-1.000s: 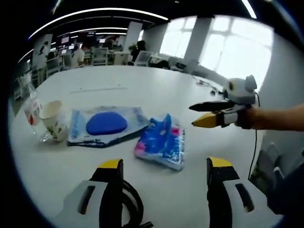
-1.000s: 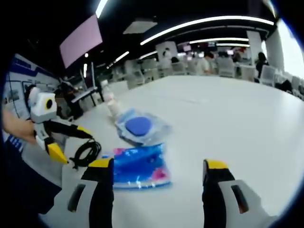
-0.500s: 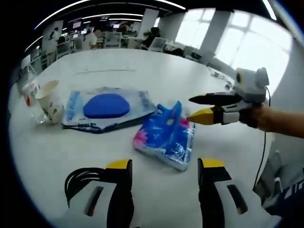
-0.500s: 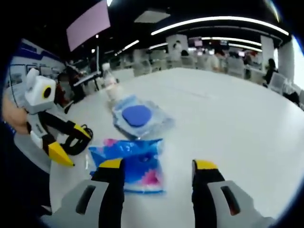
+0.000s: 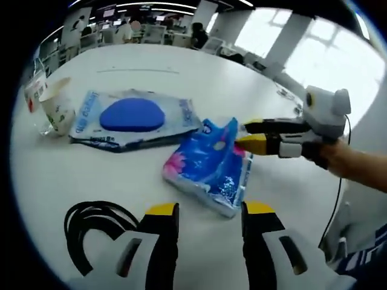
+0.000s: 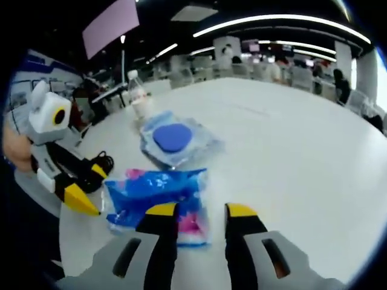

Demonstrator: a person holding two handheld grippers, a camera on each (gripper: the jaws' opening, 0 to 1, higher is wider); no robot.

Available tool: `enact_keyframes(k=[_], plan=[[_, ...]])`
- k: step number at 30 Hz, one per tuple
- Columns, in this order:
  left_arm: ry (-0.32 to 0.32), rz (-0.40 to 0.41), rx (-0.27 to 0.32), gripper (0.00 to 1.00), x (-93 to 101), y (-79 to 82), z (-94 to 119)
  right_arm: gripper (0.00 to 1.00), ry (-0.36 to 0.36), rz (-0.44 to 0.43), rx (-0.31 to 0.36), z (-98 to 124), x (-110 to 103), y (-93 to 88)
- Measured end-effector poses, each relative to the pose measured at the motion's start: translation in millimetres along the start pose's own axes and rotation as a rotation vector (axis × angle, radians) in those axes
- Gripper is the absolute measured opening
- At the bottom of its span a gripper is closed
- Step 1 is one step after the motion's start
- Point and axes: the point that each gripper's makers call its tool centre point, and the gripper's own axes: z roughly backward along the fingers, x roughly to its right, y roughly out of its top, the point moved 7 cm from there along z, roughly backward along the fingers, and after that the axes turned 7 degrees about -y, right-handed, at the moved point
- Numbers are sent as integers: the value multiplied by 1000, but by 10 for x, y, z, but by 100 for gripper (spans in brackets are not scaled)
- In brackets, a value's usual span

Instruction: Arrange the tabletop items into an orderly group along one side of the table until the central work area is clear of visible clutter.

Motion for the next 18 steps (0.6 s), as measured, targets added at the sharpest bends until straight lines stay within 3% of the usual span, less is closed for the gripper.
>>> enact_keyframes(k=[5, 11, 18], plan=[[0, 39, -3, 37, 19, -8, -53, 21, 6, -5, 1, -13, -11, -17], [-8, 87, -38, 30, 17, -33, -117, 5, -10, -6, -3, -8, 3, -43], [-14, 157, -29, 19, 3, 20, -114, 1, -12, -31, 2, 43, -22, -83]])
